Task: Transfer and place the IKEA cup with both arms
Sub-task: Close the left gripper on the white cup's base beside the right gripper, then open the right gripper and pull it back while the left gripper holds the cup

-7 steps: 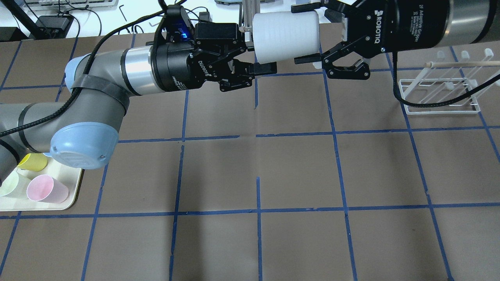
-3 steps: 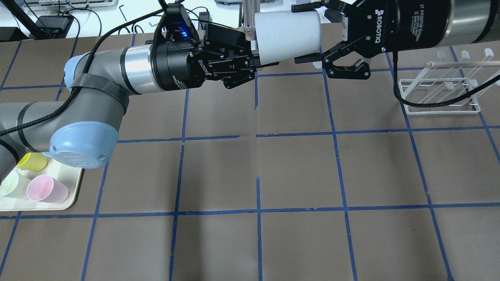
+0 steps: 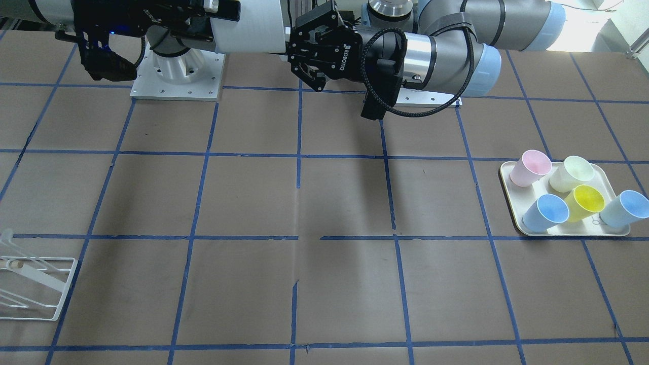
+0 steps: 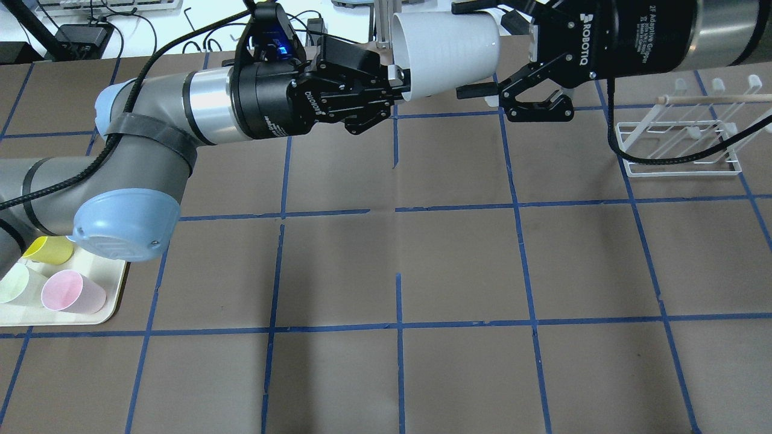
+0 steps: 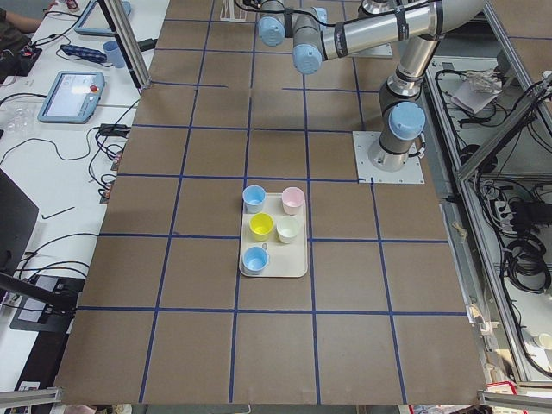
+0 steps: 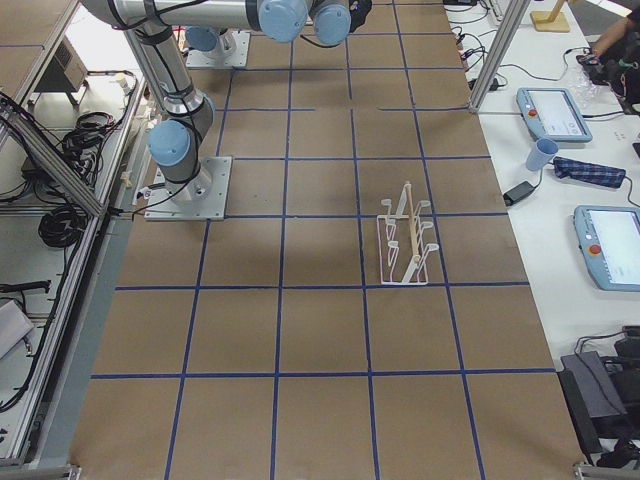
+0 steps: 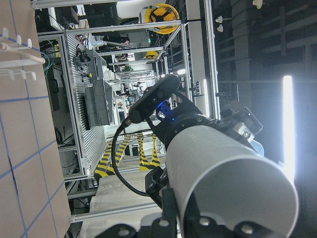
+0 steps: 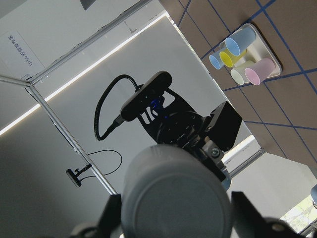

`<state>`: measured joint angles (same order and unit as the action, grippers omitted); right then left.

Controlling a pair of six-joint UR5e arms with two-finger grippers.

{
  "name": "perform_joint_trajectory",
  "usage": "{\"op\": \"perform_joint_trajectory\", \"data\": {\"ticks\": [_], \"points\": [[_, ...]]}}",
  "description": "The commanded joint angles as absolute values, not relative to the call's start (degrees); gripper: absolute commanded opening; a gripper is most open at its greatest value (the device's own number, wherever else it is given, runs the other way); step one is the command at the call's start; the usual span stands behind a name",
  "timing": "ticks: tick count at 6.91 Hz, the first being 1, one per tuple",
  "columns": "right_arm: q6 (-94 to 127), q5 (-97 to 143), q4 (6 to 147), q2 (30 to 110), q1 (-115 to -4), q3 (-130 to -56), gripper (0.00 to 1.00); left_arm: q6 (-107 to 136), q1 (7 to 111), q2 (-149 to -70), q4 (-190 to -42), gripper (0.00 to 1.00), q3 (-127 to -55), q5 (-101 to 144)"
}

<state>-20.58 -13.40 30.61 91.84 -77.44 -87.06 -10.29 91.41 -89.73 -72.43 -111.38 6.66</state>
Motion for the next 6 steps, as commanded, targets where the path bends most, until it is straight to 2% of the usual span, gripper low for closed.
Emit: {"op": "perform_joint_trajectory", "data": {"ticks": [1, 3, 6], "points": [[-20.7, -13.4, 30.6, 91.9, -77.4, -86.9, 1.0, -10.3, 91.4, -89.6, -72.4, 0.0, -111.4, 6.6], [-20.6, -13.6, 31.0, 91.7, -77.3, -86.0, 1.0, -10.3, 91.4, -89.4, -72.4, 0.0, -111.4, 6.6], [-17.4, -25.1, 40.2, 91.6, -73.2, -84.8, 1.0, -6.6, 90.5, -87.7, -72.4, 0.0, -111.2, -2.3]]}}
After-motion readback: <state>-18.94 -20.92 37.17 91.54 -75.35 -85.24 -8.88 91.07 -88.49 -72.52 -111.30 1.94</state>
